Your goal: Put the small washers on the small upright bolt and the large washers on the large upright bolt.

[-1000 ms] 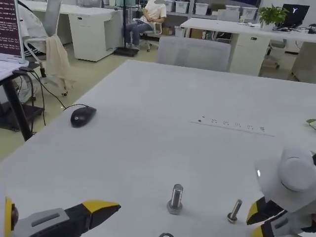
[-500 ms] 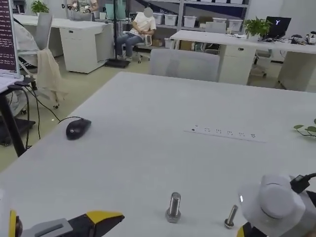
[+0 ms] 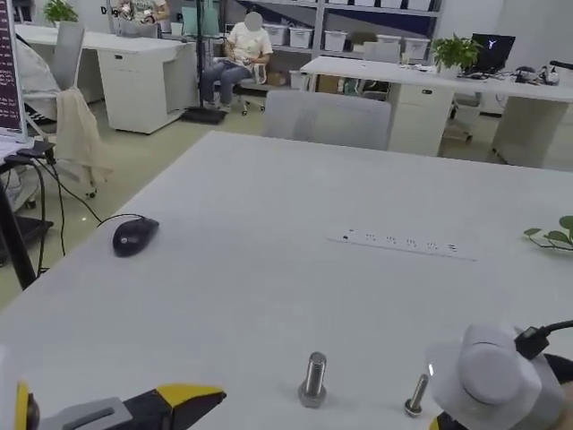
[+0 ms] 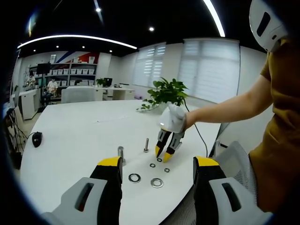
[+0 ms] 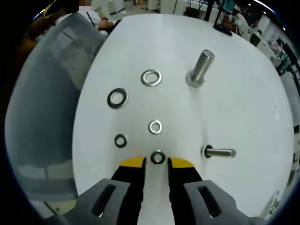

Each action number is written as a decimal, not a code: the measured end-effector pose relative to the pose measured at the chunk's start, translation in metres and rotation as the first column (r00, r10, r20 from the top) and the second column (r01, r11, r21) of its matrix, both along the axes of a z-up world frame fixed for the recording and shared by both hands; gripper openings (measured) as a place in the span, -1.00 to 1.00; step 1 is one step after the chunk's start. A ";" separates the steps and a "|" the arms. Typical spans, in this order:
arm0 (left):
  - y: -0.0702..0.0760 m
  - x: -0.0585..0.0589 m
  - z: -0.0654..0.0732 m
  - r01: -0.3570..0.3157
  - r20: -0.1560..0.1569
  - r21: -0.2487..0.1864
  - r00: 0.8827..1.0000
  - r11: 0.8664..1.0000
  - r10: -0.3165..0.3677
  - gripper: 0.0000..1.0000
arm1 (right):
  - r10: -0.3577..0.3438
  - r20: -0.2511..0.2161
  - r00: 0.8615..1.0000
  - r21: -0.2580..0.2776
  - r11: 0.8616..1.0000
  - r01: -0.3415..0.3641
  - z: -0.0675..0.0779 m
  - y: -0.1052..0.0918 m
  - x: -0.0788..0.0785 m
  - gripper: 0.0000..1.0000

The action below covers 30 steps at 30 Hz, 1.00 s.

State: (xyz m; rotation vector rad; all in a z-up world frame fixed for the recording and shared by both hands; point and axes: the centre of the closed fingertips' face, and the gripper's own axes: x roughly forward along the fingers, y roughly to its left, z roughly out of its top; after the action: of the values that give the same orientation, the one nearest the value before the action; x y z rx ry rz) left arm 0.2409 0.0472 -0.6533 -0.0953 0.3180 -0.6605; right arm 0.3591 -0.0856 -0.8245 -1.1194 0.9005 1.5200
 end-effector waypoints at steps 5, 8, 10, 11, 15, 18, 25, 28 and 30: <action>0.002 0.001 -0.002 -0.007 -0.001 -0.004 1.000 1.000 0.007 0.21 | 0.008 0.007 1.000 0.013 1.000 -0.008 0.001 0.002 0.001 -0.62; 0.001 0.003 -0.004 -0.011 -0.003 -0.008 1.000 1.000 0.011 0.21 | 0.016 0.015 1.000 0.008 1.000 -0.016 0.001 0.002 0.000 -0.62; 0.001 0.004 -0.005 -0.014 -0.004 -0.013 1.000 1.000 0.014 0.21 | 0.017 0.017 1.000 0.006 1.000 -0.017 0.001 0.002 0.000 -0.62; 0.001 0.004 -0.005 -0.015 -0.004 -0.014 1.000 1.000 0.015 0.21 | 0.019 0.019 1.000 0.002 1.000 -0.020 0.001 0.002 -0.001 -0.63; 0.001 0.005 -0.006 -0.020 -0.003 -0.018 1.000 1.000 0.020 0.21 | 0.045 0.030 0.999 -0.011 0.999 -0.045 0.000 0.002 -0.002 -0.67; 0.002 0.005 -0.006 -0.025 -0.001 -0.019 1.000 0.999 0.025 0.21 | 0.042 0.028 0.999 -0.004 0.999 -0.042 0.001 0.002 0.000 -0.71; -0.001 0.004 -0.006 -0.029 -0.001 -0.022 1.000 0.999 0.029 0.21 | 0.028 0.033 0.999 -0.010 1.000 -0.027 0.001 0.001 0.001 -0.76; -0.002 0.004 -0.005 -0.029 0.001 -0.023 1.000 0.999 0.029 0.21 | 0.015 0.027 1.000 -0.008 1.000 -0.015 0.000 0.000 0.001 -0.76; -0.003 0.004 -0.004 -0.030 0.003 -0.023 1.000 0.999 0.030 0.20 | 0.014 0.025 1.000 -0.008 1.000 -0.013 0.000 0.000 0.002 -0.77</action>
State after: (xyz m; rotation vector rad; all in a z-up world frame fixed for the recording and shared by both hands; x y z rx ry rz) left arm 0.2448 0.0444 -0.6571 -0.1208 0.3050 -0.6348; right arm 0.3608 -0.0854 -0.8242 -1.1497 0.8842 1.5116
